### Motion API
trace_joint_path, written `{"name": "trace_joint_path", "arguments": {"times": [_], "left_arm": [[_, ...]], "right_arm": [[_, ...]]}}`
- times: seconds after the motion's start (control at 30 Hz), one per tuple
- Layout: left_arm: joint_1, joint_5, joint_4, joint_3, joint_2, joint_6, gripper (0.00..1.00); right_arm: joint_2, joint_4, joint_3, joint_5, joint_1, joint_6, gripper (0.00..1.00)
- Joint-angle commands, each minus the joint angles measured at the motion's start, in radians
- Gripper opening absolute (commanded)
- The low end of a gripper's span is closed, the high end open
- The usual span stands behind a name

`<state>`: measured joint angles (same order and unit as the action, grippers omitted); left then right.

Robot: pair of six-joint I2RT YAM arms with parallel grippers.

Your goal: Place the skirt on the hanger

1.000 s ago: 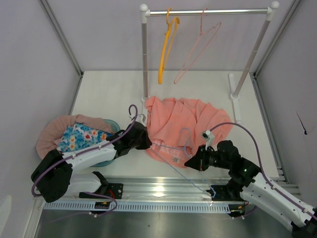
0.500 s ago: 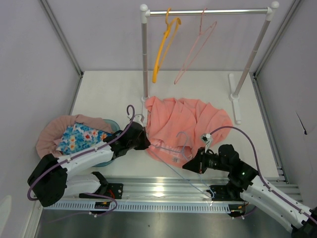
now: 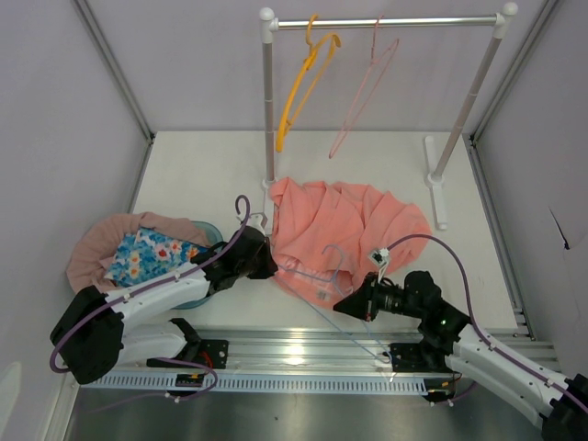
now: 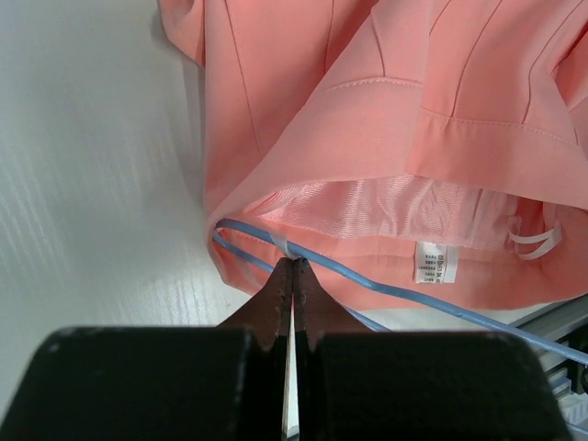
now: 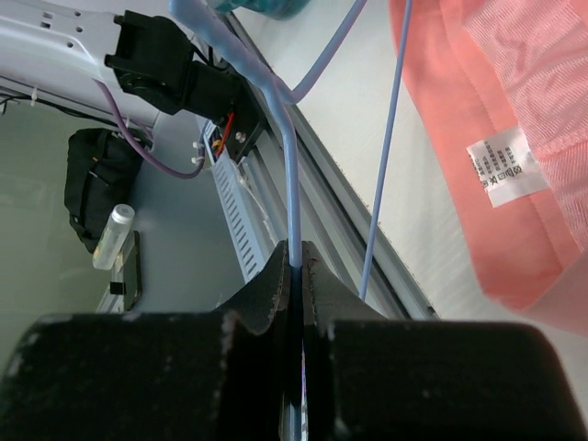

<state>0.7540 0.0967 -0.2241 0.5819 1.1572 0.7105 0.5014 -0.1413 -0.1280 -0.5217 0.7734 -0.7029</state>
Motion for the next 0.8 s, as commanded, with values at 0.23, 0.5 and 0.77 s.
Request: {"name": "trace_joint_path", "arguments": {"times": [0.23, 0.5, 0.77], "left_arm": [[-0.004, -0.043, 0.022, 0.055, -0.033, -0.023, 0.00], [0.041, -0.058, 0.052, 0.084, -0.002, -0.025, 0.00], [0.084, -0.060, 0.091, 0.085, 0.021, -0.013, 0.00]], "right_arm": [[-0.061, -0.297, 0.094, -0.004, 0.004, -0.041, 0.00], [-0.006, -0.389, 0.126, 0.032, 0.004, -0.033, 0.00], [0.144, -0.504, 0.110, 0.025, 0.004, -0.020, 0.00]]}}
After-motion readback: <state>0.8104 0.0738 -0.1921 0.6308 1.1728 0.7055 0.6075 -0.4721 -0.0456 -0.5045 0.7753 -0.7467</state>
